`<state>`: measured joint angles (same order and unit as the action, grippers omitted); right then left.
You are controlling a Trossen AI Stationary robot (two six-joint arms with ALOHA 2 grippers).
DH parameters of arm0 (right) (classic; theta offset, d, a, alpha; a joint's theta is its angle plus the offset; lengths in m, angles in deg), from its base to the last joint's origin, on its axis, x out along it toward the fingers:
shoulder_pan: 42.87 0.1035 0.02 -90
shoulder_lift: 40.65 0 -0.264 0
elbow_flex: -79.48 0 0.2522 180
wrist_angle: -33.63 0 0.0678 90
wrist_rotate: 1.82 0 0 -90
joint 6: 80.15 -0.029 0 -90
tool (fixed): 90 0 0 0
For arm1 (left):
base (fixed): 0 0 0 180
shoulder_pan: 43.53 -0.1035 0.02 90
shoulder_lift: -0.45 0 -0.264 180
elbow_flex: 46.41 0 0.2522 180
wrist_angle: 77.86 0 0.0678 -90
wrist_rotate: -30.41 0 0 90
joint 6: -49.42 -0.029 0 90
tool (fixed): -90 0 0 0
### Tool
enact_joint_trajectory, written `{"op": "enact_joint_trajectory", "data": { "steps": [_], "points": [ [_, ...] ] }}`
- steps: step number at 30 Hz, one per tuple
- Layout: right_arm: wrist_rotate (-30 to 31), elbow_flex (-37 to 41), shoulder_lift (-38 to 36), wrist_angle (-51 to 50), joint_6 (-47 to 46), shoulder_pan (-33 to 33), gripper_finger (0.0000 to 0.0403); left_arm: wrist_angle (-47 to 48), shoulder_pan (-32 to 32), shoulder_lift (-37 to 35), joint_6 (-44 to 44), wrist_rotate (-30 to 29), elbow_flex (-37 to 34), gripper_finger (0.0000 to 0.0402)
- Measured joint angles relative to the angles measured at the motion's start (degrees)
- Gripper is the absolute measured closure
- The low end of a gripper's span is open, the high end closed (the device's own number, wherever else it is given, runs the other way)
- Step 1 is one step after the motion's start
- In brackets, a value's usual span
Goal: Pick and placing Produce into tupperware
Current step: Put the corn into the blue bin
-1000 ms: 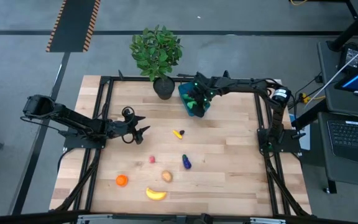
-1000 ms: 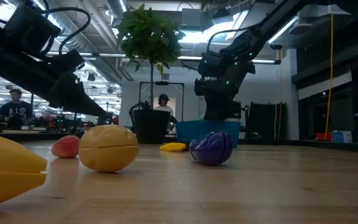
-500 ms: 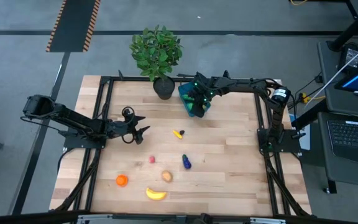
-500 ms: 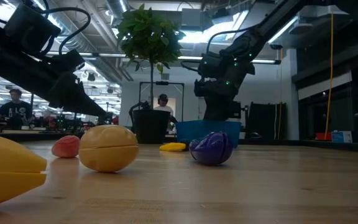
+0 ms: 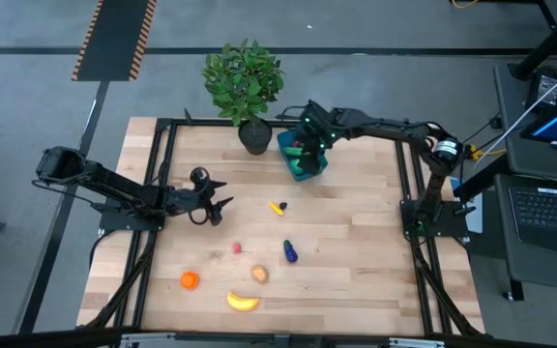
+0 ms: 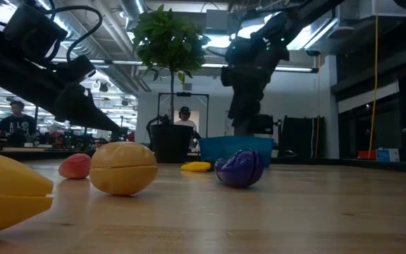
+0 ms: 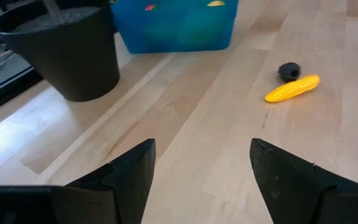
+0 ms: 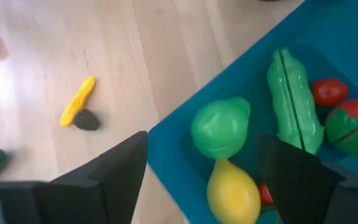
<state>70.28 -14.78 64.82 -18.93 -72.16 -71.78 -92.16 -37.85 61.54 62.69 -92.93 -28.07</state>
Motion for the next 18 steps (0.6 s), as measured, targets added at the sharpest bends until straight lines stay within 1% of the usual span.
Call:
{"op": "enact_joint_trajectory", "data": {
  "steps": [3, 6, 10, 14, 18],
  "points": [
    [0.0, 3.8, -2.9, 1.3, -1.2, 0.6, 0.011, 0.0, 1.2, -0.1, -1.0, 0.0, 0.0, 0.0149],
    [0.1, 9.4, -6.2, 5.3, -3.3, 1.7, 0.011, -0.3, 2.3, -0.7, -1.9, 0.0, 0.0, 0.0149],
    [0.1, 19.2, -12.3, 15.7, -6.7, 3.5, 0.011, -0.3, 3.5, -2.1, -1.9, 0.0, 0.0, 0.0149],
    [0.1, 29.4, -20.1, 26.6, -10.9, 5.6, 0.011, -0.3, 4.4, -4.5, -3.4, 0.0, 0.0, 0.0149],
    [0.1, 37.4, -28.5, 34.4, -13.6, 8.3, 0.011, -1.3, 4.8, -7.0, -4.9, 0.0, 0.0, 0.0149]
  ]
}}
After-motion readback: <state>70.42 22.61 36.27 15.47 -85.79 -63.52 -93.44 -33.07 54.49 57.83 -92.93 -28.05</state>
